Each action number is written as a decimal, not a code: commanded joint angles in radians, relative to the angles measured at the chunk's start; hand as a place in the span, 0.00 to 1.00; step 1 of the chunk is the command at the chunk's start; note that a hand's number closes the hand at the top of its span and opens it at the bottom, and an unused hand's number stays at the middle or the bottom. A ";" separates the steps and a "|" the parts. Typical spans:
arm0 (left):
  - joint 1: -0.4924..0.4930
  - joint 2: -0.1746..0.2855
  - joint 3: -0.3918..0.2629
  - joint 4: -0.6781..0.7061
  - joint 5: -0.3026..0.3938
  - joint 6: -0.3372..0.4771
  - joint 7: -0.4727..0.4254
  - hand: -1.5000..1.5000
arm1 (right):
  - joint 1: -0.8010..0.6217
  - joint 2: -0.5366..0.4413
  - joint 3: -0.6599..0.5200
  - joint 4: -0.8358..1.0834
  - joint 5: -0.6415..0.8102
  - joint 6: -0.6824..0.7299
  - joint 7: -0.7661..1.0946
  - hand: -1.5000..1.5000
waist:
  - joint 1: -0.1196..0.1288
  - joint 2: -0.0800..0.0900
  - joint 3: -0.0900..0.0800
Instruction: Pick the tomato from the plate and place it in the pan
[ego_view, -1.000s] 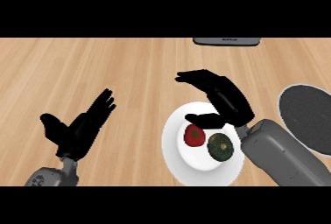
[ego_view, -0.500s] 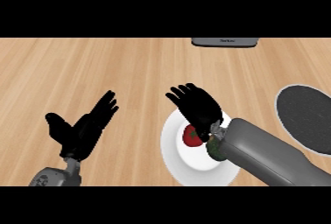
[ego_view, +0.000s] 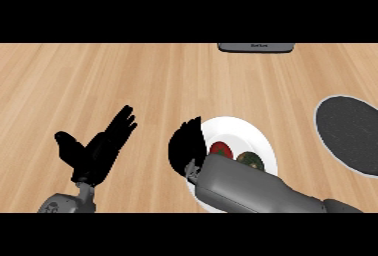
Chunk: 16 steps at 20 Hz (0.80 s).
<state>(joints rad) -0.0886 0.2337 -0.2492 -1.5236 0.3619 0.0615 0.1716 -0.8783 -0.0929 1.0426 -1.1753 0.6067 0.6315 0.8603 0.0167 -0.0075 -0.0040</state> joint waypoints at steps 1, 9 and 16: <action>0.012 0.004 -0.001 -0.013 -0.008 -0.005 -0.002 0.50 | 0.053 0.088 0.065 -0.009 -0.057 0.128 0.256 0.00 | 0.007 0.001 0.002; -0.013 0.001 0.024 -0.037 -0.008 0.001 0.049 0.50 | 0.063 0.091 0.052 0.041 -0.045 0.083 0.284 0.00 | -0.006 0.006 0.004; 0.020 -0.003 0.028 -0.028 -0.018 -0.024 0.009 0.50 | 0.061 0.092 0.090 0.029 0.037 0.129 0.319 0.00 | -0.017 0.003 0.003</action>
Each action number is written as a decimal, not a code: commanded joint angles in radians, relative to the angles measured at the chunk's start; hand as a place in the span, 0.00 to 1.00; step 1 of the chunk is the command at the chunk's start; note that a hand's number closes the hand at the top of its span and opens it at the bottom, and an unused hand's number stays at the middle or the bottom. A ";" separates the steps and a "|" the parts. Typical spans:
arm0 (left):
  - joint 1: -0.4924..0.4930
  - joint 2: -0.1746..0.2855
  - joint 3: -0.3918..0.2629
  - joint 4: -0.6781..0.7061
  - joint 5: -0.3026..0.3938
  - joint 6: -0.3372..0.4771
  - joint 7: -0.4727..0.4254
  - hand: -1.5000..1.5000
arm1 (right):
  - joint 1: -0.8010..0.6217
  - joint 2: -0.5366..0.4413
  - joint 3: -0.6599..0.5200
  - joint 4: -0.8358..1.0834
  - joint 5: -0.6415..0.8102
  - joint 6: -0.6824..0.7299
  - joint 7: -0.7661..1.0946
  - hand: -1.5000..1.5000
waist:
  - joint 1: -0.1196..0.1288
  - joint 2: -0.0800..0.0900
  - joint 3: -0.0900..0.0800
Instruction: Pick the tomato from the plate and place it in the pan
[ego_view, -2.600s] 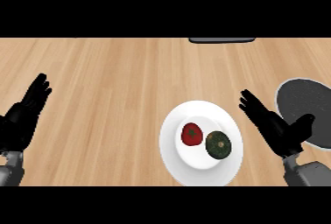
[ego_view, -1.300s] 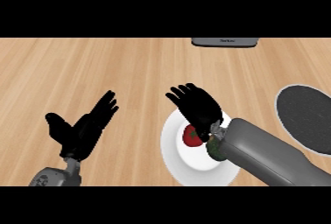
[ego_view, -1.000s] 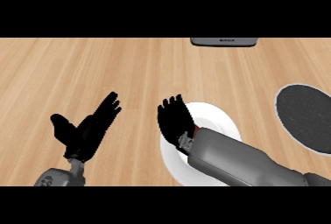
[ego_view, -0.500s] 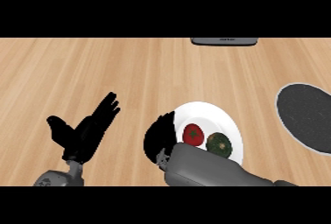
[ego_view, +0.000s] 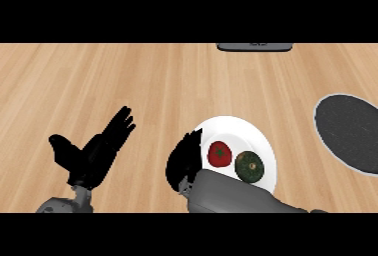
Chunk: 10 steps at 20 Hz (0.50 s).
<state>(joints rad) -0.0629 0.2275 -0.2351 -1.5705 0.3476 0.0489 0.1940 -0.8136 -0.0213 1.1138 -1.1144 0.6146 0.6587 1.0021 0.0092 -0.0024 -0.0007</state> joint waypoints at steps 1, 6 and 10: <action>-0.033 -0.016 0.001 -0.010 -0.003 0.016 0.034 0.50 | 0.006 0.020 0.045 0.051 0.081 0.050 0.136 0.00 | -0.008 0.000 0.000; -0.005 0.000 0.030 0.000 -0.013 -0.012 0.002 0.50 | 0.014 -0.012 -0.035 0.003 0.121 0.115 0.090 0.00 | -0.010 0.000 0.000; 0.026 -0.023 0.016 -0.010 -0.035 -0.003 0.002 0.50 | 0.053 0.005 -0.076 -0.001 0.185 0.114 0.073 0.00 | -0.008 0.000 0.001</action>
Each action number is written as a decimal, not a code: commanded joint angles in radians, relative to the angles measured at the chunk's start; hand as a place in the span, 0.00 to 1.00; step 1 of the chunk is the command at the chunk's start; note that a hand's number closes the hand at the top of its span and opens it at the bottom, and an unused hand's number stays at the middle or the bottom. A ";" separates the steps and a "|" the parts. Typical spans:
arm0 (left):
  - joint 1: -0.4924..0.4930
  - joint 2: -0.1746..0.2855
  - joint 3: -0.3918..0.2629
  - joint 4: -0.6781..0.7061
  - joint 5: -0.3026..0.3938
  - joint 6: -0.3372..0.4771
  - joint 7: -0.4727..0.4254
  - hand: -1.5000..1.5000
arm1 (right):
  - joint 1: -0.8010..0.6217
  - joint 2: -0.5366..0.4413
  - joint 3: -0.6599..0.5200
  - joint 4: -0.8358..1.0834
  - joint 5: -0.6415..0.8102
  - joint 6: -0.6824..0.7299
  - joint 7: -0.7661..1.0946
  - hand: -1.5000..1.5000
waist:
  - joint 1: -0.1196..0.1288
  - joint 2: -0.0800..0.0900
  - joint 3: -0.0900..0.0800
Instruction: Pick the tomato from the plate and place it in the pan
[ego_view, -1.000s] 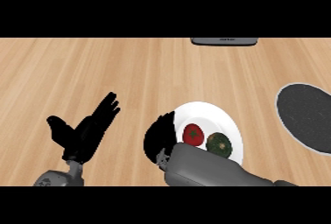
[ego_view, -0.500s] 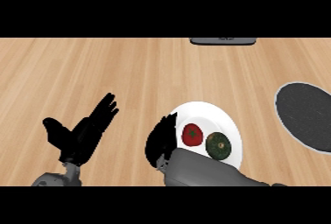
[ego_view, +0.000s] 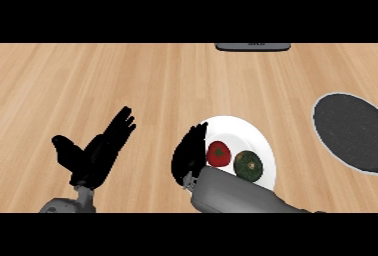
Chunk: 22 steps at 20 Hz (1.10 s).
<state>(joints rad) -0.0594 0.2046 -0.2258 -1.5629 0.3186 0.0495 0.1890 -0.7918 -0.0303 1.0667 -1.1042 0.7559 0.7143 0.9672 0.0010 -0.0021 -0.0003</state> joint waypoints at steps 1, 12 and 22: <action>-0.027 -0.026 0.002 0.031 -0.016 0.000 -0.006 0.50 | 0.017 -0.014 -0.032 0.029 0.061 0.041 0.052 0.00 | -0.002 0.002 0.000; -0.012 -0.024 0.035 -0.031 -0.023 -0.025 0.046 0.50 | 0.034 -0.063 0.010 0.080 0.299 -0.075 -0.223 1.00 | 0.009 0.003 0.000; 0.012 -0.025 0.086 -0.012 -0.016 -0.020 0.040 0.50 | 0.237 -0.147 -0.131 -0.122 0.308 -0.290 -0.207 1.00 | -0.052 -0.012 0.003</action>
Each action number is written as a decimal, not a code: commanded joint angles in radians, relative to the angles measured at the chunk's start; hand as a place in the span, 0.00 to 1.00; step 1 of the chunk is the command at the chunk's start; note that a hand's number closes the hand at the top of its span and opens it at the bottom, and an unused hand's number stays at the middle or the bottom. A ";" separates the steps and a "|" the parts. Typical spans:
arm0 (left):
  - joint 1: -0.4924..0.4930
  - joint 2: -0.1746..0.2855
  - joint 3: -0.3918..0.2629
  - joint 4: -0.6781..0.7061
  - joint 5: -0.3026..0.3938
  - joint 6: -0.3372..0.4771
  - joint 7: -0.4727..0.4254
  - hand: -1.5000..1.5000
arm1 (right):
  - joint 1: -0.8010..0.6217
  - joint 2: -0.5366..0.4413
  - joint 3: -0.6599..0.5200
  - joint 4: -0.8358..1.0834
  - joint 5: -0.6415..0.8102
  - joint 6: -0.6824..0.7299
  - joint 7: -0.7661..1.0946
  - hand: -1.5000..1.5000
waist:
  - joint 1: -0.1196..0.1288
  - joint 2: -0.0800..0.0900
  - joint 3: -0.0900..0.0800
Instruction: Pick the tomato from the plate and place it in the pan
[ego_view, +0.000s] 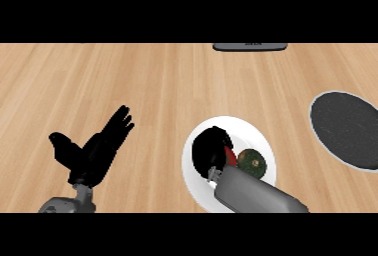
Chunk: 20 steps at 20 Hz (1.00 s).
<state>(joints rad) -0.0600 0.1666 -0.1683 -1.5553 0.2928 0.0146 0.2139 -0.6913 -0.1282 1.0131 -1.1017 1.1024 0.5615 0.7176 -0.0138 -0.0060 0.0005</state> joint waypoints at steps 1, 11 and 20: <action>0.002 0.016 0.048 0.024 0.003 0.018 -0.012 0.50 | 0.175 -0.046 -0.118 -0.168 -0.072 -0.188 0.039 1.00 | -0.071 -0.008 0.003; 0.075 0.012 0.039 -0.024 0.006 0.019 -0.019 0.50 | 0.468 -0.277 -0.288 -0.734 -0.036 -0.620 0.070 1.00 | -0.098 -0.025 0.002; 0.052 0.017 0.037 -0.054 0.016 0.004 0.008 0.50 | 0.823 -0.379 -0.465 -1.181 -0.228 -0.891 -0.003 1.00 | -0.044 -0.004 0.003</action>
<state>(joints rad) -0.0123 0.1802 -0.1292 -1.5850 0.2999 0.0259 0.2040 -0.0220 -0.4557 0.6182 -2.1295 0.9568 -0.2135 0.7578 -0.0790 -0.0159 0.0029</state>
